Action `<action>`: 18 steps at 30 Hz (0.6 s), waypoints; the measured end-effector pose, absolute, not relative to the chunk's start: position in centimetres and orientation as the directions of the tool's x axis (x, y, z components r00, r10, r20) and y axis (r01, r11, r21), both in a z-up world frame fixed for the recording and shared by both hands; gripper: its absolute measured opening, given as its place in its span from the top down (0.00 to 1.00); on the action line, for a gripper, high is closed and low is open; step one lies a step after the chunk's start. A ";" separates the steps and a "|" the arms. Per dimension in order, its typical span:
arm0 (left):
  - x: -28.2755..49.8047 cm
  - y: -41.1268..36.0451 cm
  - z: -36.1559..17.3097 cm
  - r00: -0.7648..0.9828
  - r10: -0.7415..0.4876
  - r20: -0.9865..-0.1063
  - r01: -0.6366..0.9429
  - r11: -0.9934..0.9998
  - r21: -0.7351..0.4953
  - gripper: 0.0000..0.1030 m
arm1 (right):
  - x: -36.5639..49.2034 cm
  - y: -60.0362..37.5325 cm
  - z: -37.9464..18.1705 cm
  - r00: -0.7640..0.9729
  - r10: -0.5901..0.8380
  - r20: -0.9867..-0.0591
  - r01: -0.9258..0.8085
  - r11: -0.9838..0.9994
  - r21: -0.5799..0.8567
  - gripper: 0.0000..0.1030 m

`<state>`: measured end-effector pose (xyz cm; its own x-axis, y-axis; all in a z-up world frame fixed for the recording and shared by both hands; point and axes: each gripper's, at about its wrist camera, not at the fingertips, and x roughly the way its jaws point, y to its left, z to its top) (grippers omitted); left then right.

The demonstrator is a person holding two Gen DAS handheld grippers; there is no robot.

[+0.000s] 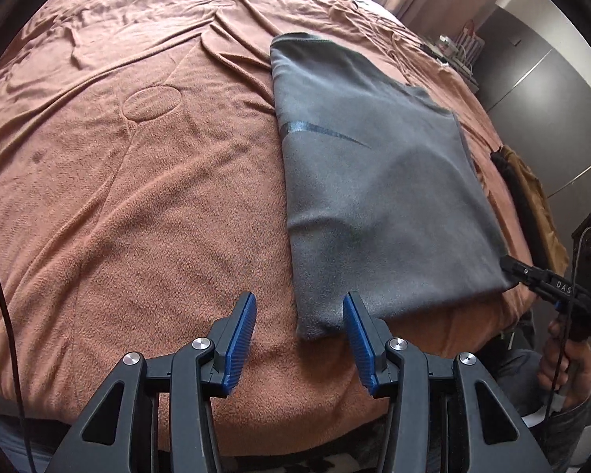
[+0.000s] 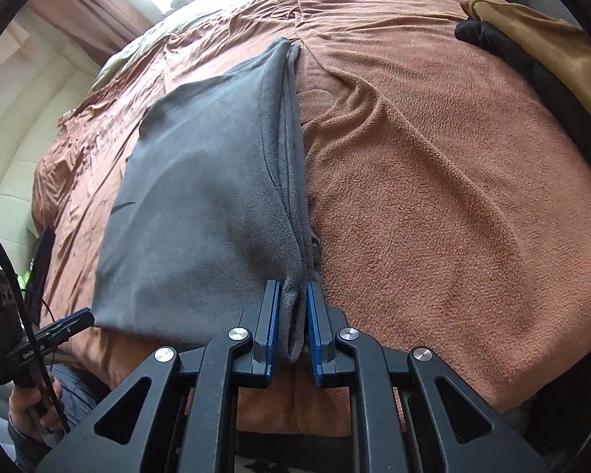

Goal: Fold small clothes
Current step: 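Open the right gripper and move both tools to the shirt's end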

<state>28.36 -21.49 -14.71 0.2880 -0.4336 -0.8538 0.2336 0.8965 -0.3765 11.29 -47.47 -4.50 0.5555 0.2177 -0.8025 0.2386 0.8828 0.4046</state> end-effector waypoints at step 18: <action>28.9 -21.2 -17.0 0.180 -0.572 -0.800 0.105 0.820 -0.562 0.53 | 8.5 -51.5 -9.1 0.595 0.442 -0.672 0.299 0.654 0.695 0.48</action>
